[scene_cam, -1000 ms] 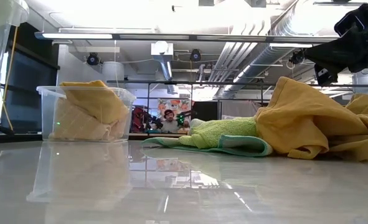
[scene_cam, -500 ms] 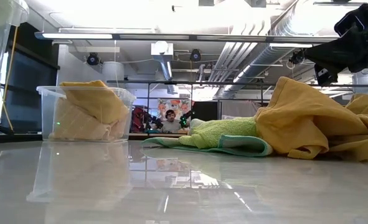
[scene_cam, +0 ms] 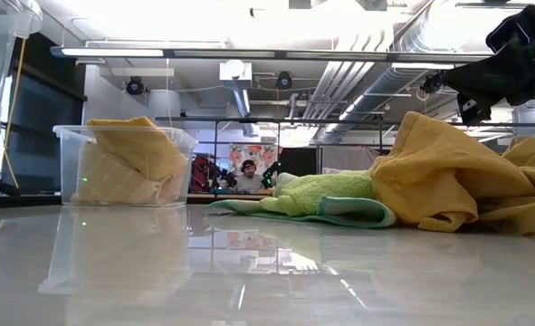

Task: Sort towels by color in basket
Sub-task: Put the bottom green towel into the bottom transparent bin

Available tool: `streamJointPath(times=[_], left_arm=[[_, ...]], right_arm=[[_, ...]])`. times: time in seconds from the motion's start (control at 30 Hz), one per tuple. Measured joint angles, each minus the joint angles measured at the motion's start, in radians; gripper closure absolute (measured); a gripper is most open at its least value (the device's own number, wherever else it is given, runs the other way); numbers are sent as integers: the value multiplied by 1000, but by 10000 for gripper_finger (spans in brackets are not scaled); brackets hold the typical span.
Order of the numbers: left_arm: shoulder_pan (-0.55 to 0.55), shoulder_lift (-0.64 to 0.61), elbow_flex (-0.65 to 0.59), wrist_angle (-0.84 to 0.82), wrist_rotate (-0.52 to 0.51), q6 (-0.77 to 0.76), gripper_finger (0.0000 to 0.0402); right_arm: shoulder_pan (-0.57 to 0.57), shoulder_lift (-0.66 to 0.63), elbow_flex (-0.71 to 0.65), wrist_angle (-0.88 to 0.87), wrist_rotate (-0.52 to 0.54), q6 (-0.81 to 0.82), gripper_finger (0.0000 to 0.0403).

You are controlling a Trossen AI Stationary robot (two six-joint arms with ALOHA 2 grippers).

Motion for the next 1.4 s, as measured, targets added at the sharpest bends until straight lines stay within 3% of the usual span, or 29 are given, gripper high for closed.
streamJointPath(times=[0.1, 0.23, 0.43, 0.63, 0.93, 1.1, 1.23, 1.4], left_arm=[[-6, -6, 15, -9, 54, -41, 399], [-11, -44, 73, -10, 51, -50, 399], [-22, -94, 122, -42, -157, -18, 401], [2, -94, 34, -153, -187, -94, 401], [-23, -93, -148, 118, -95, -98, 401], [-42, -96, -205, 147, 2, -161, 401], [-53, -103, -186, 139, 79, -197, 401], [-63, -124, -90, 81, 37, -199, 401]], right_arm=[[0, 0, 0, 0, 0, 0, 380], [0, 0, 0, 0, 0, 0, 380], [0, 0, 0, 0, 0, 0, 380], [0, 0, 0, 0, 0, 0, 380], [0, 0, 0, 0, 0, 0, 380], [0, 0, 0, 0, 0, 0, 380], [0, 0, 0, 0, 0, 0, 380], [0, -1, 0, 0, 0, 0, 380]])
